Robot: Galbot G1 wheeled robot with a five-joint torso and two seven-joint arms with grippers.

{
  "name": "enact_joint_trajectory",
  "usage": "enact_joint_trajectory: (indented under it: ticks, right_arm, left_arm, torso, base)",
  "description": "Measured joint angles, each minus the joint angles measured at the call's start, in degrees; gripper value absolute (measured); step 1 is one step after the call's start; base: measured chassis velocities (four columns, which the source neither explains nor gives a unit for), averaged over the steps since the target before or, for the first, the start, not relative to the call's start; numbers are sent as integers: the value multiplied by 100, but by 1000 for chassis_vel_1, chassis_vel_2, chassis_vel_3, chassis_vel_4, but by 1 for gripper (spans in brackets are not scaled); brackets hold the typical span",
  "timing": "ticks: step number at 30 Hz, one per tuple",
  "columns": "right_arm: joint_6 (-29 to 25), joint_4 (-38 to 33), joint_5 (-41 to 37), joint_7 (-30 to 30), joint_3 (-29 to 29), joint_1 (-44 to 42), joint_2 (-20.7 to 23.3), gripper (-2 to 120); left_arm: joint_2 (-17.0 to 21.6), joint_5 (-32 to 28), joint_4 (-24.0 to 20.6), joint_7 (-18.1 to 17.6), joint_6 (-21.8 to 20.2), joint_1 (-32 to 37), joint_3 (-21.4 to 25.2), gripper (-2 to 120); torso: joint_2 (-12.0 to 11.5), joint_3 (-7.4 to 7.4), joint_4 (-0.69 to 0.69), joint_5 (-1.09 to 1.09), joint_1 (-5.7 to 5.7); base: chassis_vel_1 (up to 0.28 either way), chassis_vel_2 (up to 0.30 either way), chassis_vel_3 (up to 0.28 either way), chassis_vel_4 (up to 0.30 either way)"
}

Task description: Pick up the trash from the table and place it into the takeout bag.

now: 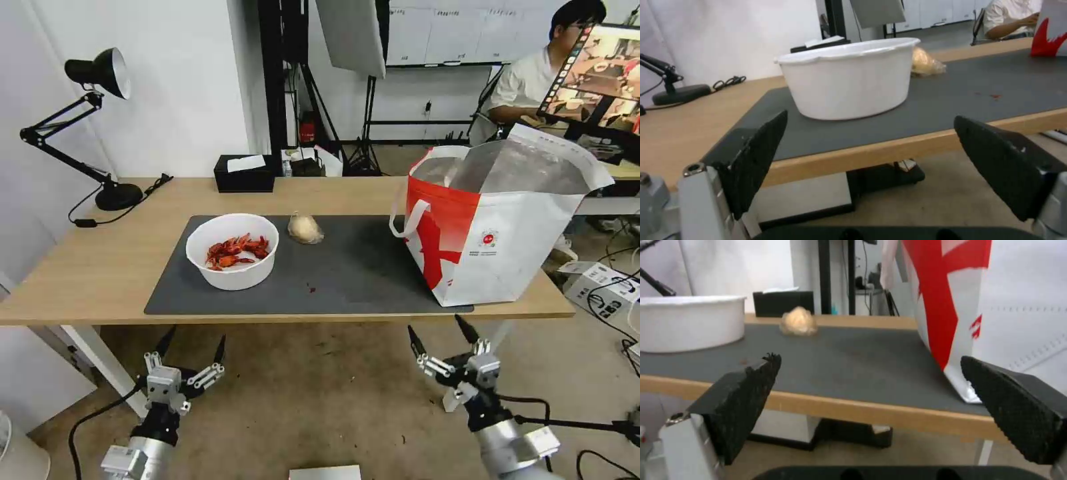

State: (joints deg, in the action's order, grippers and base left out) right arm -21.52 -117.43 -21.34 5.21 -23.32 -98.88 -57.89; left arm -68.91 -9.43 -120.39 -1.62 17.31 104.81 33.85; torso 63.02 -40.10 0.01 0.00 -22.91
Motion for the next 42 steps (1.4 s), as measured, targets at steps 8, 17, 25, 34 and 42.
enact_joint_trajectory:
  ticks: [8, 17, 25, 34, 42]
  right_arm:
    - [99, 67, 5, 38, 117, 117, 48, 100]
    - [247, 104, 6, 82, 218, 227, 94, 100]
    - [806, -77, -26, 213, 771, 1050, 429, 100]
    - [1256, -127, -310, 271, 1530, 2378, 960, 100]
    - [1763, 178, -834, 656, 2714, 4385, 962, 100]
  left_arm:
    - [5, 1, 36, 15, -5, -2, -10, 100]
    - [23, 5, 116, 17, 4, -36, -20, 100]
    - [25, 18, 178, 6, 35, -137, -29, 100]
    - [44, 18, 175, -7, 24, -196, -7, 100]
    - [20, 15, 190, -14, 17, -186, 80, 100]
  torso:
    - [0, 0, 0, 0, 0]
    - [0, 0, -1, 0, 0]
    - [0, 0, 0, 1, -1]
    - [0, -1, 0, -1, -1]
    - [0, -1, 0, 0, -2]
  base:
    - [0, 0, 0, 0]
    - [0, 0, 0, 0]
    - [0, 0, 0, 0]
    - [0, 0, 0, 0]
    - [0, 0, 0, 0]
